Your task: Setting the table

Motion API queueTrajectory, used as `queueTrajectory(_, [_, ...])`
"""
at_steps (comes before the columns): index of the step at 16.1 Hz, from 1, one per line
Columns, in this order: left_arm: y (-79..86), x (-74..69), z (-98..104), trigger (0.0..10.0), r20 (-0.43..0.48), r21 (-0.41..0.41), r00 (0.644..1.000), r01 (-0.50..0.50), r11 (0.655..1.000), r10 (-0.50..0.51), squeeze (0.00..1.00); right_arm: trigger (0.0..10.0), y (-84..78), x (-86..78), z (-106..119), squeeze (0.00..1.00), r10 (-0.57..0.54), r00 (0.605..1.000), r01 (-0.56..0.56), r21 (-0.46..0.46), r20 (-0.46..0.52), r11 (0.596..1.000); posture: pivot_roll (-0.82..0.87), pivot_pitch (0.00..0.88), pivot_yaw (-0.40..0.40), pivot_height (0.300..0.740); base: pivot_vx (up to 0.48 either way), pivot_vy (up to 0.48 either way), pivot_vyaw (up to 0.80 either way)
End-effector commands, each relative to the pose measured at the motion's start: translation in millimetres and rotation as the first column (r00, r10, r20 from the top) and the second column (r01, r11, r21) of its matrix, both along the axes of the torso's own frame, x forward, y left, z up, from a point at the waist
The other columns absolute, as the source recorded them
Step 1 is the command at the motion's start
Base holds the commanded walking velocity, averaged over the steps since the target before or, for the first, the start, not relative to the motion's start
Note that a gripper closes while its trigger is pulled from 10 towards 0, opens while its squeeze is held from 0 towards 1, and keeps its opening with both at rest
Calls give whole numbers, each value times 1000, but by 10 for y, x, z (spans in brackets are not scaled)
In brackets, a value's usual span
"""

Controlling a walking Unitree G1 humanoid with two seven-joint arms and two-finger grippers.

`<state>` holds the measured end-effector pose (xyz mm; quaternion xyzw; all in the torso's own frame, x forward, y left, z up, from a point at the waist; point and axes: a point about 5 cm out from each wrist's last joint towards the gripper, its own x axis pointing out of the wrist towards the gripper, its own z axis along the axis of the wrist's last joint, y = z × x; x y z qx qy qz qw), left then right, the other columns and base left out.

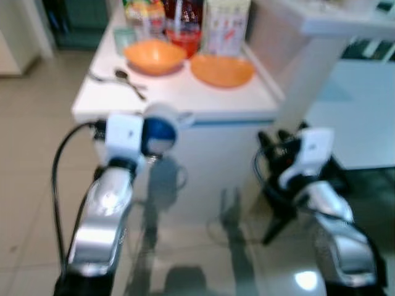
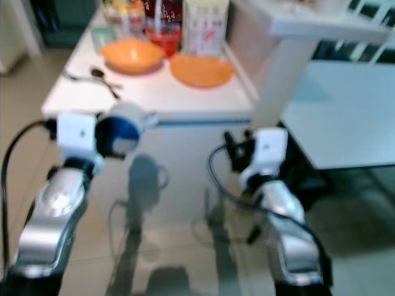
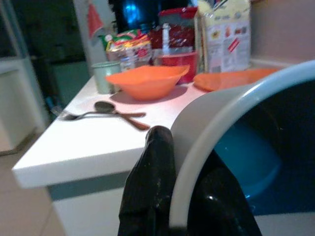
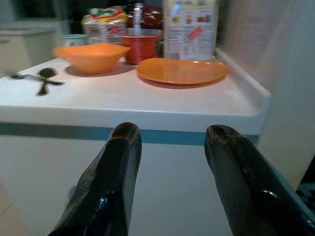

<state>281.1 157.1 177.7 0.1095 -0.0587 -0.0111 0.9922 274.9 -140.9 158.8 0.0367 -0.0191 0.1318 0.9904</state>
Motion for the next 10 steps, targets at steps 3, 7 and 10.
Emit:
queueTrajectory(3, [11,-23,78,10000,33,12,999,-15,1000,15,0,10000,-88,65,10,0,-16,1000,17,-38,16,999,69,0,-73,740,0,-465,0])
queueTrajectory(7, [31,12,94,10000,43,27,999,-16,1000,15,0,10000,-131,97,36,0,-55,998,56,-45,22,997,48,0,-70,740,0,-465,731])
queueTrajectory(10, [-8,5,76,10000,33,30,999,-9,1000,8,0,10000,-223,82,-8,0,-89,996,89,-34,9,995,51,0,-60,740,0,-465,0])
